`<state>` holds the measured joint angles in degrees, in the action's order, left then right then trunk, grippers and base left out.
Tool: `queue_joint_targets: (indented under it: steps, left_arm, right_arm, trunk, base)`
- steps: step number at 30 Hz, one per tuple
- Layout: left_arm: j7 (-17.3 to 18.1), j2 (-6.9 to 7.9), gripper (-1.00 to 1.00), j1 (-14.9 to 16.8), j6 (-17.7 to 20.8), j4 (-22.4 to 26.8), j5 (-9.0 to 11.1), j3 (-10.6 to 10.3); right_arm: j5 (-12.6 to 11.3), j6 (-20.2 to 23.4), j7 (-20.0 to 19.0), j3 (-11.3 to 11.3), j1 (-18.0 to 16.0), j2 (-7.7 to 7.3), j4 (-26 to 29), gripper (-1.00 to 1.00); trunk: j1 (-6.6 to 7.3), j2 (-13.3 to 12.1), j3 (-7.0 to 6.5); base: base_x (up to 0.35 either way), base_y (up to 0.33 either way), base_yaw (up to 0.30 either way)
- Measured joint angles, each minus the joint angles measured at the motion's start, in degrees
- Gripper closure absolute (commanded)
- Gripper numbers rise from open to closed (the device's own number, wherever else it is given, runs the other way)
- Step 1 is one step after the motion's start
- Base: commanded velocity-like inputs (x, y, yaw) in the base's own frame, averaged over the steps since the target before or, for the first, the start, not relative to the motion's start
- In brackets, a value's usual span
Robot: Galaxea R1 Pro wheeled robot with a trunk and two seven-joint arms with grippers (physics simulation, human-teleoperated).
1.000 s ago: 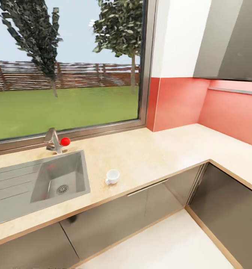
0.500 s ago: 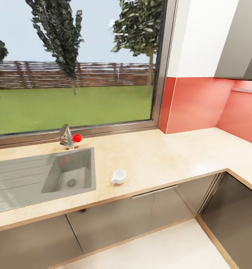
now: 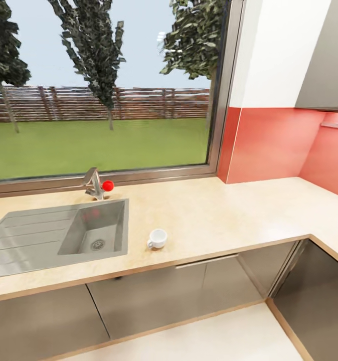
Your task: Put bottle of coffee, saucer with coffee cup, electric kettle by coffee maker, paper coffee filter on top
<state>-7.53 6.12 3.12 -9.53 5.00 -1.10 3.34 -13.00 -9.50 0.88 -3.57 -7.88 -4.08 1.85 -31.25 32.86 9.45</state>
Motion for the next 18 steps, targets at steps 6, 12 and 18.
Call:
queue_joint_targets:
  steps: [6, 12, 18]
  left_arm:
    - [0.69, -0.1, -1.0, 0.0, 0.34, -0.02, 0.0, -0.11]
    - [0.54, -0.21, -1.0, 0.0, 0.51, -0.02, -0.01, 0.08]
    - [0.42, -0.29, -1.0, 0.0, 0.53, -0.02, 0.07, 0.15]
  right_arm:
    - [-0.01, -0.01, 0.0, 0.0, -0.01, 0.03, 0.11, -1.0]
    - [0.02, -0.02, -0.07, -0.04, 0.0, 0.04, 0.19, -1.0]
    - [0.52, 0.02, -0.08, -0.15, -0.04, 0.01, 0.24, -1.0]
  trunk:
    - [0.0, 0.0, -0.48]
    - [0.0, 0.0, -0.56]
    - [0.01, 0.0, -0.56]
  base:
    - [0.0, -0.127, 0.001]
    - [0.028, -0.264, 0.0]
    - [0.079, -0.271, 0.0]
